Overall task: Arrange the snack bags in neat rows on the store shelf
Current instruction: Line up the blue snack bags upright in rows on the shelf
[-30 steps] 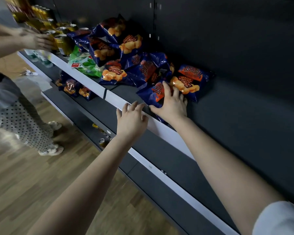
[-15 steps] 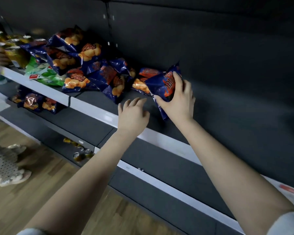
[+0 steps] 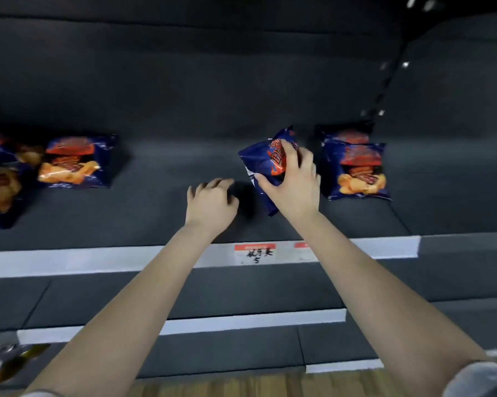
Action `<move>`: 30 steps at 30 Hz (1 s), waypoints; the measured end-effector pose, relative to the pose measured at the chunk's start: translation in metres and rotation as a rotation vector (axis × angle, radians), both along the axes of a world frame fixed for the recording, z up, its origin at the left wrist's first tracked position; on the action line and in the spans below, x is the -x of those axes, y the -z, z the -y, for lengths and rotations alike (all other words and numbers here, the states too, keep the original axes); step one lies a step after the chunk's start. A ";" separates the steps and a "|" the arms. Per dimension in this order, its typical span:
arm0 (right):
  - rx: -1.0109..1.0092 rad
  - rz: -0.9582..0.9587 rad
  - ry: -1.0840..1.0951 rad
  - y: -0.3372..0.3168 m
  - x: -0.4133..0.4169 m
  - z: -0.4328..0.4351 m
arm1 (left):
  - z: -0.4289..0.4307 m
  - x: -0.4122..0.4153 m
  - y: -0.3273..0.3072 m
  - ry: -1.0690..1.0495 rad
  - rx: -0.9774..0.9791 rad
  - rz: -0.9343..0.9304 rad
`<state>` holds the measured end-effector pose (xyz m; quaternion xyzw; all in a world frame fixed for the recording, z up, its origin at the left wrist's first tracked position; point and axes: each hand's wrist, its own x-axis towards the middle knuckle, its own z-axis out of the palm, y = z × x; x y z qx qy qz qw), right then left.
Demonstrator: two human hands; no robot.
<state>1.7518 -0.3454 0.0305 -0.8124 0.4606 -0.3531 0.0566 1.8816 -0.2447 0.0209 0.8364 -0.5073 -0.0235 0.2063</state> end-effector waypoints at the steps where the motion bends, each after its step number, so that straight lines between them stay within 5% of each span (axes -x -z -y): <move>1: 0.019 0.004 0.036 0.001 0.015 0.004 | 0.010 0.011 0.001 0.039 -0.005 0.005; 16: -0.119 -0.185 0.402 0.015 0.160 0.046 | 0.106 0.138 0.007 0.379 -0.037 0.045; 30: -0.180 -0.224 0.187 0.032 0.155 0.059 | 0.109 0.137 0.027 0.268 0.001 0.024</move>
